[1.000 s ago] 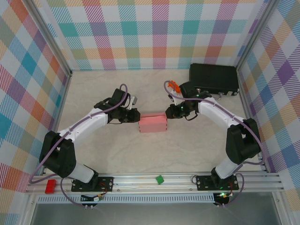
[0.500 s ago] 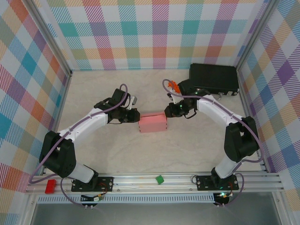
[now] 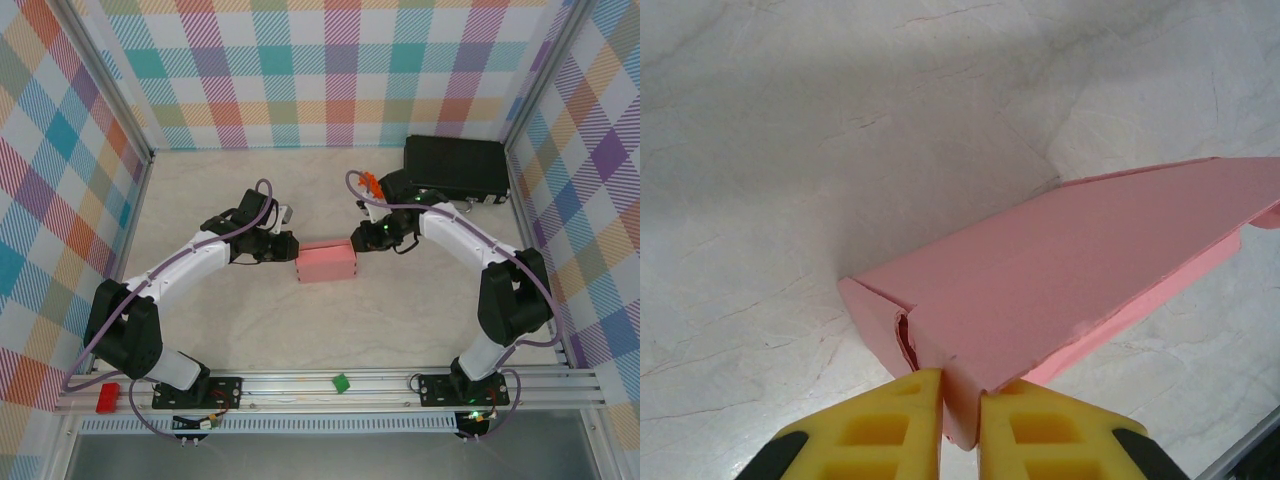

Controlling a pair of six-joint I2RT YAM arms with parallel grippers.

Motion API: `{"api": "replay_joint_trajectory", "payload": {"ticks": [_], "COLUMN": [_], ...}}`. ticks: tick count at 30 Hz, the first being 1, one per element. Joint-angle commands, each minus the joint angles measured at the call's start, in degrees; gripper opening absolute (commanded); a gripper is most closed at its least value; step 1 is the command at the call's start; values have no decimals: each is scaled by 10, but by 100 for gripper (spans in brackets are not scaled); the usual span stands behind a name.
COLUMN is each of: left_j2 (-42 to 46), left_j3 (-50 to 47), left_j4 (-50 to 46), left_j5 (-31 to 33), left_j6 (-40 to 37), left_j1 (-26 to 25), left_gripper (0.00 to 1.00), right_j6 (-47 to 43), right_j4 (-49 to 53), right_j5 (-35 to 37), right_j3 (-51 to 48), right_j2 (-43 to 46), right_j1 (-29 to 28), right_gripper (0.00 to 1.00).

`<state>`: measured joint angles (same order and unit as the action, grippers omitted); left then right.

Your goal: Fold the paper box

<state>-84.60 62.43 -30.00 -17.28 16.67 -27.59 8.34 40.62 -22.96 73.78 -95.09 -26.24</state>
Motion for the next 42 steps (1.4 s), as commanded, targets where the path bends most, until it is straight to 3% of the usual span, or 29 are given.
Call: {"api": "replay_joint_trajectory", "payload": {"ticks": [1, 10, 42], "left_j2": [-4, -5, 3], "left_j3": [5, 6, -19], "left_j4": [-24, -24, -31], "left_j5": [8, 7, 47], "left_j6": [-10, -11, -25], "left_j1": [0, -1, -22], "left_gripper": [16, 16, 12], "right_j6": [-4, 1, 6], "right_j4": [7, 4, -10], "right_j5": [2, -8, 5], "right_j3": [-11, -6, -54], "right_j2": [15, 16, 12], "right_j1": [-5, -6, -14], "right_gripper": [22, 10, 9]}}
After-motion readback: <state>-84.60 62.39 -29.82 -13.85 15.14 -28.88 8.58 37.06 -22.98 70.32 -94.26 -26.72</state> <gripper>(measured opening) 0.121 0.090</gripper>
